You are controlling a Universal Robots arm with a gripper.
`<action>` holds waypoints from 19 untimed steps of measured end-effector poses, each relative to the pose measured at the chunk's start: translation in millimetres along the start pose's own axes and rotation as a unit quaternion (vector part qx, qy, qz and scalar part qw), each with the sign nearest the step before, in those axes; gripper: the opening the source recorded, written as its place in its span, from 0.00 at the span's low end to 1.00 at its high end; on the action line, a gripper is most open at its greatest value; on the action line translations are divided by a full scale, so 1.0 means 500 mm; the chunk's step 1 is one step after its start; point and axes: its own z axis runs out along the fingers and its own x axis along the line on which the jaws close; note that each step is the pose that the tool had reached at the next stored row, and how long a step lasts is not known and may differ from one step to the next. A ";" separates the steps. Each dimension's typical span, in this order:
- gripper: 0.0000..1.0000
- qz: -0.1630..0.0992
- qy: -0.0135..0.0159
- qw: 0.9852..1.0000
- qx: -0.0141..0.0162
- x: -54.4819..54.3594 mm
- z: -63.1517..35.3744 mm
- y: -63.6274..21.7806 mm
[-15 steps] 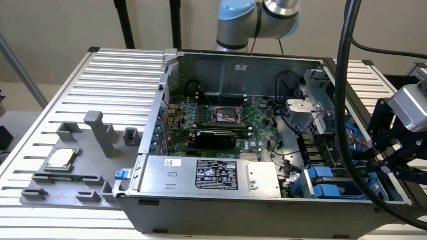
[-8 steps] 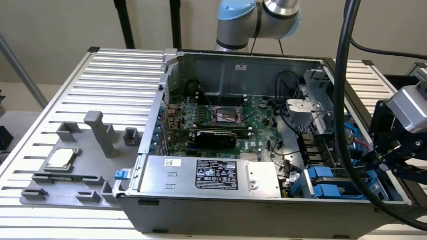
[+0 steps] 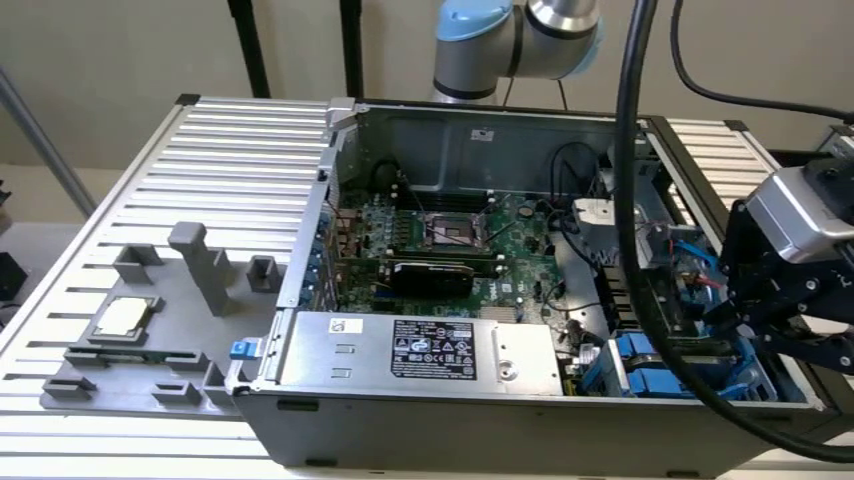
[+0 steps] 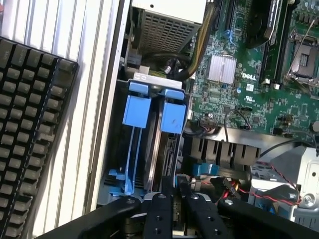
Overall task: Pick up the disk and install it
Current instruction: 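Insert the first disk wire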
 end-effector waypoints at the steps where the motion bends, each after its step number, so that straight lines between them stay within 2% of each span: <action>1: 0.00 0.000 0.000 1.000 0.000 -0.001 0.000 0.005; 5: 0.00 0.007 0.001 1.000 0.001 -0.002 0.003 0.014; 10: 0.00 0.030 0.003 1.000 0.004 -0.001 0.007 0.015; 16: 0.00 0.056 0.008 0.998 0.007 0.000 0.014 0.016; 19: 0.00 0.065 0.011 0.998 0.007 0.000 0.018 0.018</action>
